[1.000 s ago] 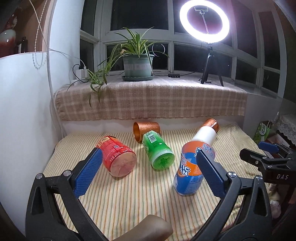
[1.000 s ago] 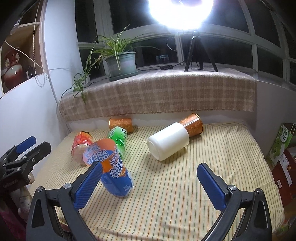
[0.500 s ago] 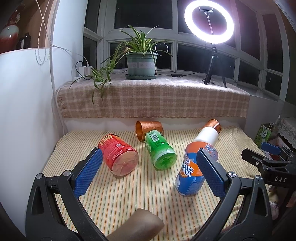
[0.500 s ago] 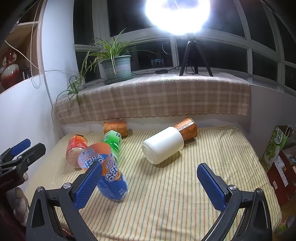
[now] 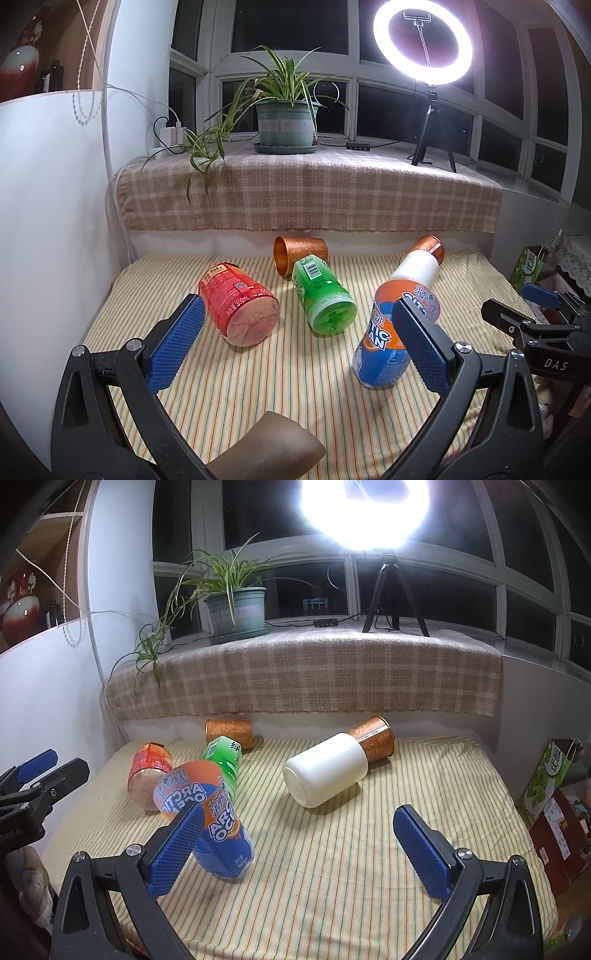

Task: Flip cup upright
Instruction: 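Open the left gripper and withdraw from the upright blue bottle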

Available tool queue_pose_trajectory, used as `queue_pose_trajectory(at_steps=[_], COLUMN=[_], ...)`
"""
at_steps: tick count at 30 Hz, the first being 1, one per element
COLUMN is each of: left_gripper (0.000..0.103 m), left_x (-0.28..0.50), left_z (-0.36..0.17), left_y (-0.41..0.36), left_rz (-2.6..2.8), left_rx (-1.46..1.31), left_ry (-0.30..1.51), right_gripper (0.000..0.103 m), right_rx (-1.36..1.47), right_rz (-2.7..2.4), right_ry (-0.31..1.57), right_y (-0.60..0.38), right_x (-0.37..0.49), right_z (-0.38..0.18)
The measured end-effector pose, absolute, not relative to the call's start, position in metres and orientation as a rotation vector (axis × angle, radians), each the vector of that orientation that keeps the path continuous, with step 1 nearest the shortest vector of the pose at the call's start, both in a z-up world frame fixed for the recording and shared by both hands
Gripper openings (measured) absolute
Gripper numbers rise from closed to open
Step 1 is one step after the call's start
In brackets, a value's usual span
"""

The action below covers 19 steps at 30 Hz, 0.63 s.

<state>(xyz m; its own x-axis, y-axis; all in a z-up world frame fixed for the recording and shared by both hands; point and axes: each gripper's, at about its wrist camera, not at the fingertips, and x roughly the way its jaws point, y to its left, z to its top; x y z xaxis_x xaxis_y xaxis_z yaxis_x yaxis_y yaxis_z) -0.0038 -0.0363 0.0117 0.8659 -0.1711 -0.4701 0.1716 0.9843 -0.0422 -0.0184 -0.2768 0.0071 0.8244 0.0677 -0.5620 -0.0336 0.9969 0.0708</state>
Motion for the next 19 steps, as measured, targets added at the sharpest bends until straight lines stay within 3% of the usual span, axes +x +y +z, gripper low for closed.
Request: queue_pose_trajectory(at_steps=[19], left_gripper=[0.103], left_x=[-0.0019], left_z=[0.0113], left_y=[-0.0336], left_rz=[-0.161], left_rx=[0.001], left_ry=[0.489], right_gripper=[0.103], right_rx=[0.058], right_rz=[0.076], right_ry=[0.627], right_y=[-0.2735], right_x=[-0.0137], right_z=[0.0001])
